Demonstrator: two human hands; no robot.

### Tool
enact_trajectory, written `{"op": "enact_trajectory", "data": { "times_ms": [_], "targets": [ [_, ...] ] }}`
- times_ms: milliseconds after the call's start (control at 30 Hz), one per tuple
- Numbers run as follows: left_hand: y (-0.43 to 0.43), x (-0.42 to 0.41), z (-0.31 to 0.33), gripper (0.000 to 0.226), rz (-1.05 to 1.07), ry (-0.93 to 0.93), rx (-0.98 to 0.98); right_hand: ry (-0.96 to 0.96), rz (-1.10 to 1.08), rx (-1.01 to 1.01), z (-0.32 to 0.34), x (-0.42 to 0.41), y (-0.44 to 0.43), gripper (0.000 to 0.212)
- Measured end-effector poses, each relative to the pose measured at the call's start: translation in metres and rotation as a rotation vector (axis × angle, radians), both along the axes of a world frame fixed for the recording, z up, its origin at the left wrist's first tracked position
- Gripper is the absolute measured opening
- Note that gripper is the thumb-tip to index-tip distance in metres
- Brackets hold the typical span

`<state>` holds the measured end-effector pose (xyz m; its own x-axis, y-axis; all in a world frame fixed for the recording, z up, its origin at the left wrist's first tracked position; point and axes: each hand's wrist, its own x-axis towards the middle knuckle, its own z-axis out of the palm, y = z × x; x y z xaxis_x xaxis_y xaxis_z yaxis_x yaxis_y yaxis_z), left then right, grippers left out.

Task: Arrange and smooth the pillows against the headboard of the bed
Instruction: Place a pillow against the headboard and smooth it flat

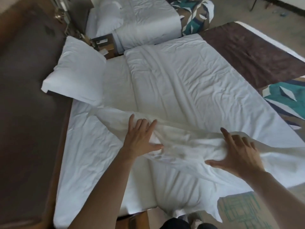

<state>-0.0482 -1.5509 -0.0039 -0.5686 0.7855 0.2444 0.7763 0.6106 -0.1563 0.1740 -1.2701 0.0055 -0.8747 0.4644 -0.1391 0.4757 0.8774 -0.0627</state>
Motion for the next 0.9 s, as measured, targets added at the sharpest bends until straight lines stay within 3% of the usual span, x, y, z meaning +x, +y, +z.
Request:
{"op": "enact_trajectory", "data": {
  "times_ms": [133,300,467,733,900],
  "targets": [
    [-0.009,0.001,0.009,0.122,0.0,-0.139,-0.206,0.181,-0.016,0.028,-0.011,0.035,-0.016,0.141],
    [-0.021,0.014,-0.009,0.127,0.125,-0.287,-0.31,0.207,-0.098,0.068,-0.026,0.08,-0.009,0.141],
    [-0.033,0.031,-0.033,0.129,0.143,-0.327,-0.269,0.084,-0.092,0.049,-0.033,0.097,-0.003,0.145],
    [-0.062,-0.009,-0.034,0.123,0.072,-0.331,-0.229,-0.084,-0.051,0.089,-0.027,0.068,0.003,0.132],
    [-0.068,-0.038,-0.046,0.137,0.061,-0.415,-0.261,-0.173,-0.075,0.112,-0.019,0.035,-0.001,0.124]
  ]
}}
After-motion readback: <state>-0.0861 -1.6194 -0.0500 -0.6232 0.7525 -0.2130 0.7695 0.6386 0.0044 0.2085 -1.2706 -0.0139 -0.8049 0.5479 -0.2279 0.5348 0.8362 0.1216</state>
